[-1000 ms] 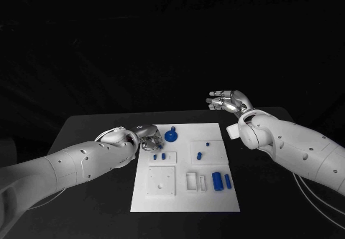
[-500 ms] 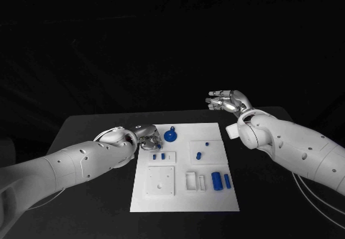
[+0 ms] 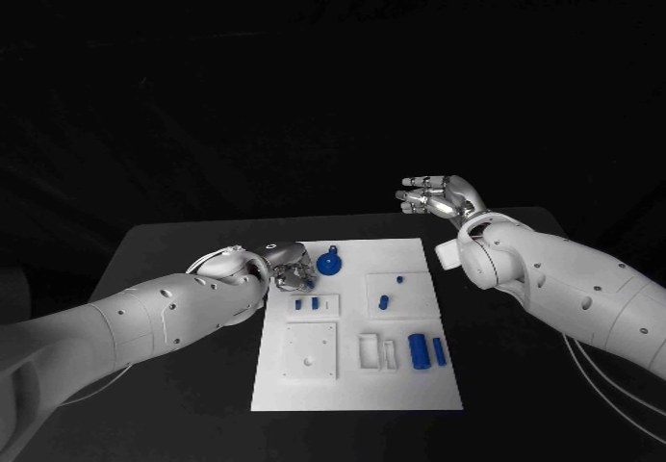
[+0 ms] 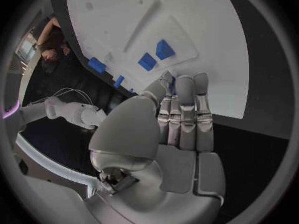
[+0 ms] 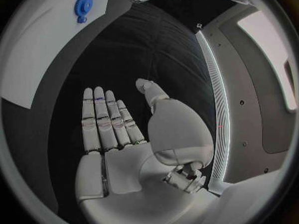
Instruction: Assemble the parts on the task board
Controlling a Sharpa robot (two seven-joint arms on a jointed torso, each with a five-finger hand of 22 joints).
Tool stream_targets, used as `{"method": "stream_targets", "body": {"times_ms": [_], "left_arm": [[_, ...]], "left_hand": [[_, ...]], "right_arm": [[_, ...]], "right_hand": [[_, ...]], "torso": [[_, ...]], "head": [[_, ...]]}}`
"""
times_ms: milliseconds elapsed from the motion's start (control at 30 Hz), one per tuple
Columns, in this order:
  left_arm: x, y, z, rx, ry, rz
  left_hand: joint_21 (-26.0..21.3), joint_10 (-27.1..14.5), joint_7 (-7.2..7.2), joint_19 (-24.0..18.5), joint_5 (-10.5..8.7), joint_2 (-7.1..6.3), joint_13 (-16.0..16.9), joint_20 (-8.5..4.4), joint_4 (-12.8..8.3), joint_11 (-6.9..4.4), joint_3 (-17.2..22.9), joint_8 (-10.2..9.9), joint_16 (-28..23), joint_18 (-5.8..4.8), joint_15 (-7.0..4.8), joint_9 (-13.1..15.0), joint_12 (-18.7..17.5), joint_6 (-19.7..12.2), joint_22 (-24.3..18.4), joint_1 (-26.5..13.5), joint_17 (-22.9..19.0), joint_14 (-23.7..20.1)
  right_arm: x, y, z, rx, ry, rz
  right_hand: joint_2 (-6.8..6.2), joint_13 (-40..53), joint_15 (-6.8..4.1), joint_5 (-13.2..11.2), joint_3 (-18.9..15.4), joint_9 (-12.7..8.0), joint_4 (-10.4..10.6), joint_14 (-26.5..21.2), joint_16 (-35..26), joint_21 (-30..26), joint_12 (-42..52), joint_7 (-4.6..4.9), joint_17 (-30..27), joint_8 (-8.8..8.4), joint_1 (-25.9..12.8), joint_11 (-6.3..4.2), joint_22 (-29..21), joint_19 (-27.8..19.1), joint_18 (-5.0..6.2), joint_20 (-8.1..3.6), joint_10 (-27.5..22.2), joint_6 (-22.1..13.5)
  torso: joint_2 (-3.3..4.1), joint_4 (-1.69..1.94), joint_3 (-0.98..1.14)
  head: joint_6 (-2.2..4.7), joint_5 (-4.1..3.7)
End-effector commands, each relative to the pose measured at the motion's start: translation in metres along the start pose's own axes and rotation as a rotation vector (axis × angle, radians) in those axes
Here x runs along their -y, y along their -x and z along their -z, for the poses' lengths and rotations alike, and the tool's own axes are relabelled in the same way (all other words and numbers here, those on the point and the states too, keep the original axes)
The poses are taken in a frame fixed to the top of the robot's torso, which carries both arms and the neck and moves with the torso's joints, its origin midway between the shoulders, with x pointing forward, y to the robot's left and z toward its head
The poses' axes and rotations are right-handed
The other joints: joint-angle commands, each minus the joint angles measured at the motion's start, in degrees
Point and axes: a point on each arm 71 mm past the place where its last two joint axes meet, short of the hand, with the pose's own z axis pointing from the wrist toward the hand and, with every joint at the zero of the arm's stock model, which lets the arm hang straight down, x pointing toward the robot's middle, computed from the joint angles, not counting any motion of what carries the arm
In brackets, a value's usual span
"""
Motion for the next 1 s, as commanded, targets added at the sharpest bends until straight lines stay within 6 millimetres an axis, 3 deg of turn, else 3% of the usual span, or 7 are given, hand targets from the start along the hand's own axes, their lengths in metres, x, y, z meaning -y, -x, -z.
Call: {"method": "stream_targets", "body": {"times_ms": [33,667,800,1000], "left_arm": [[0.0039,-0.0033,-0.0021,-0.028,-0.002,0.013],[0.0008,-0.0122,-0.0026,-0.151,0.053,-0.001],[0.0000,-0.0118,-0.0010,-0.149,0.045,0.002],[-0.0033,-0.0087,0.0012,-0.115,0.038,0.006]], "left_hand": [[-0.25,-0.44,0.22,0.06,-0.08,0.50,-0.03,0.03,0.16,-0.13,0.03,0.11,0.15,0.64,0.06,0.05,0.24,0.15,1.13,-0.01,-0.05,-0.50],[-0.53,-1.77,0.45,-0.41,-1.05,0.28,-0.03,0.32,-0.08,0.35,-0.05,0.11,0.05,0.77,0.40,0.00,0.25,-0.69,1.16,0.32,-0.20,-1.18],[-0.41,-2.59,0.90,-0.56,-1.41,-0.08,-0.04,0.48,-0.65,0.75,0.18,0.00,0.10,0.96,0.62,-0.35,0.23,-3.40,1.26,0.66,-0.23,-1.32],[-0.13,-4.26,0.49,-0.55,-1.44,-1.14,-0.06,0.77,-1.35,1.22,0.90,-0.01,0.11,1.35,0.91,-0.44,0.22,-8.15,1.24,0.25,-0.37,-1.38]], "right_arm": [[-0.0015,-0.0022,-0.0001,-0.015,0.012,-0.003],[-0.0016,-0.0015,0.0002,-0.015,0.015,0.003],[-0.0014,-0.0009,0.0003,-0.015,0.015,0.004],[-0.0004,0.0008,0.0006,-0.013,0.011,0.005]], "right_hand": [[0.01,-0.05,0.00,0.20,0.13,-0.02,0.26,0.05,-0.30,-0.22,0.27,0.03,-0.08,-0.16,-0.59,0.02,-0.08,0.15,0.74,-0.12,0.06,0.35],[0.00,-0.04,-0.05,0.26,0.35,0.00,0.18,0.17,-0.27,-0.21,0.27,-0.03,-0.07,-0.13,-0.61,-0.04,-0.07,0.24,0.73,-0.17,0.21,0.69],[0.01,-0.06,-0.08,0.27,0.40,0.01,0.16,0.24,-0.28,-0.19,0.30,-0.08,-0.08,-0.13,-0.60,-0.08,-0.07,0.31,0.74,-0.19,0.29,0.99],[0.01,-0.06,-0.08,0.27,0.40,0.01,0.16,0.24,-0.28,-0.19,0.30,-0.08,-0.08,-0.13,-0.60,-0.08,-0.07,0.31,0.74,-0.19,0.29,0.99]], "torso": [[0.01,-0.07,0.06],[0.01,0.01,-0.06],[0.01,-0.05,-0.08],[-0.03,0.05,0.02]], "head": [[-0.09,-0.01],[-0.31,-0.36],[-0.33,-0.40],[-0.36,-0.45]]}}
